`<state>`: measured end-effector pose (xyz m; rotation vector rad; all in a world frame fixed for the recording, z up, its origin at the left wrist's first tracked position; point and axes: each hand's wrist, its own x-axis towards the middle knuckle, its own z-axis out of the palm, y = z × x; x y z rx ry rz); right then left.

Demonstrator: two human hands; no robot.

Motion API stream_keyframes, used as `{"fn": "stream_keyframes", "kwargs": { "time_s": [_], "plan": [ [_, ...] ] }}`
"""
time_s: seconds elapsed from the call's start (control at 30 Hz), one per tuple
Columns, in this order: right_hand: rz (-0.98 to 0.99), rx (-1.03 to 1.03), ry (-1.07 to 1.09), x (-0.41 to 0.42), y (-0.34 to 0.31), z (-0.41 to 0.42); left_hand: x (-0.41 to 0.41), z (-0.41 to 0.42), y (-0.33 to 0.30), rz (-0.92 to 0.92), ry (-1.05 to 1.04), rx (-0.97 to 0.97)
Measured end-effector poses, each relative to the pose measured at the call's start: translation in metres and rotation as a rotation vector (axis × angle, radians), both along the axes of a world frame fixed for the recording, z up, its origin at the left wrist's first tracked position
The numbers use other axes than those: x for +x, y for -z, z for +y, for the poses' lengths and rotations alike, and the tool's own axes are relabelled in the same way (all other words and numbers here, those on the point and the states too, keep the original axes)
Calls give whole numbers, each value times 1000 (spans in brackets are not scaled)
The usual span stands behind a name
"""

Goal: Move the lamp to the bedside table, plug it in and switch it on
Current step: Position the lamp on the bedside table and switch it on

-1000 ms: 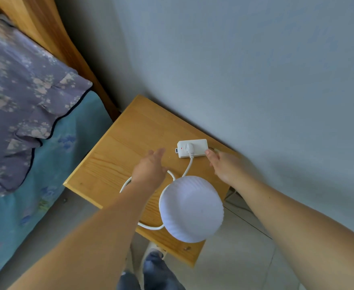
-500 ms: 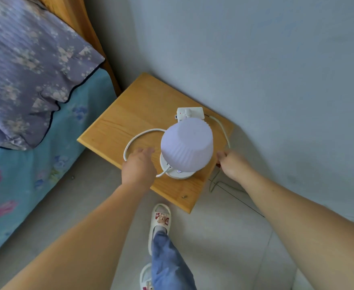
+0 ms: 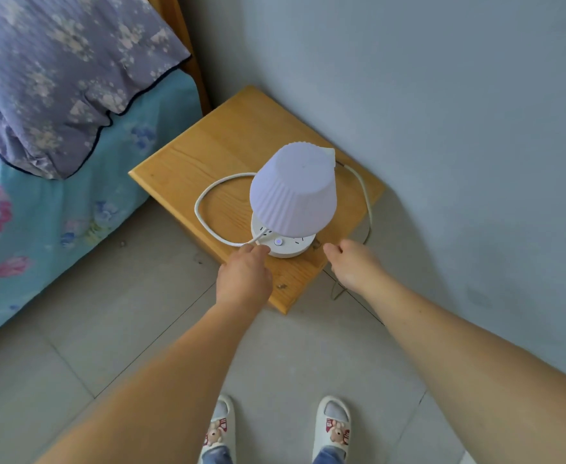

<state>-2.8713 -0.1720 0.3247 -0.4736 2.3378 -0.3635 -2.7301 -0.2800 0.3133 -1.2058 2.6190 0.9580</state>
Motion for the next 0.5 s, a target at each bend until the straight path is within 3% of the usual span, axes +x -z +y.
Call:
{"fn": "stream_keyframes", "kwargs": {
  "time_s": [0.27, 0.5],
  "plan": [
    [58, -208, -159, -22, 35, 11, -22, 53, 43, 70, -262, 11],
    [211, -438, -169, -32, 67, 7, -39, 61, 73, 124, -374, -174]
  ]
}}
